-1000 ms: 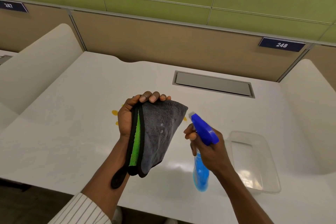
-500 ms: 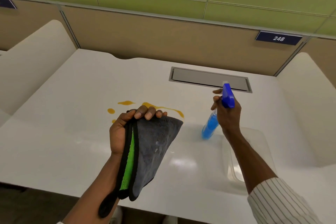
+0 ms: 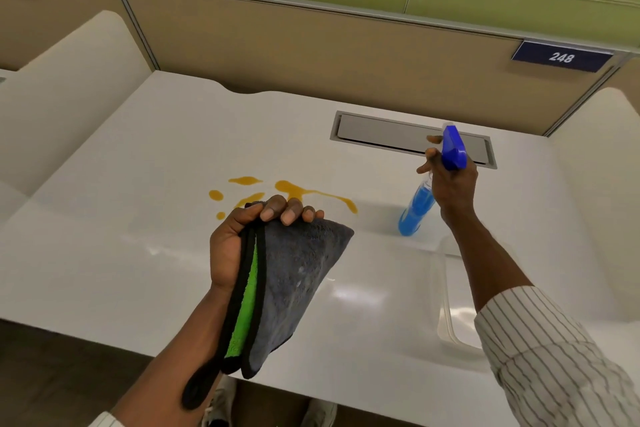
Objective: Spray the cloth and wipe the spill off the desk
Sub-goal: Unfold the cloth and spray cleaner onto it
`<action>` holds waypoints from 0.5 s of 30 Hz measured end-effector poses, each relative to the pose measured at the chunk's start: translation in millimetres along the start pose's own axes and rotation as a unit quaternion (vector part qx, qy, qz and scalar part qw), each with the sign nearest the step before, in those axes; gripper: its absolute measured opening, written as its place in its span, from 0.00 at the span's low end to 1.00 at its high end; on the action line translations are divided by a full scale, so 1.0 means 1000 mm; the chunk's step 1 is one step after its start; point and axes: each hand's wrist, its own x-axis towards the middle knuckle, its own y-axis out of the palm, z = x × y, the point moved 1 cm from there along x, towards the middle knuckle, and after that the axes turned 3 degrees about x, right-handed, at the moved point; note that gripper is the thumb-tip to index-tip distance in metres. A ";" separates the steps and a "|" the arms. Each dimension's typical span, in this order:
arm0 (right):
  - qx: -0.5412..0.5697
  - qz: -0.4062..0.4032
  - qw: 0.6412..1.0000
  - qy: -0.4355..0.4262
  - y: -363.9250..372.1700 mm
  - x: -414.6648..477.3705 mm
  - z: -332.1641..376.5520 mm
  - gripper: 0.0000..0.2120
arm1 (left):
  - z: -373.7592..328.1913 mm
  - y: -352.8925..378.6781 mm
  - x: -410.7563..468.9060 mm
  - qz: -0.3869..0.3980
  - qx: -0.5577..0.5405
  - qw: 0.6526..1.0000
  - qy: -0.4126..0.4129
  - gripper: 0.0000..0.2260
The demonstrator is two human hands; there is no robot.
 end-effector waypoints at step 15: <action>-0.009 -0.169 0.976 0.139 0.001 -0.094 0.001 0.40 | -0.010 -0.010 0.003 0.009 -0.030 0.999 -0.013 0.10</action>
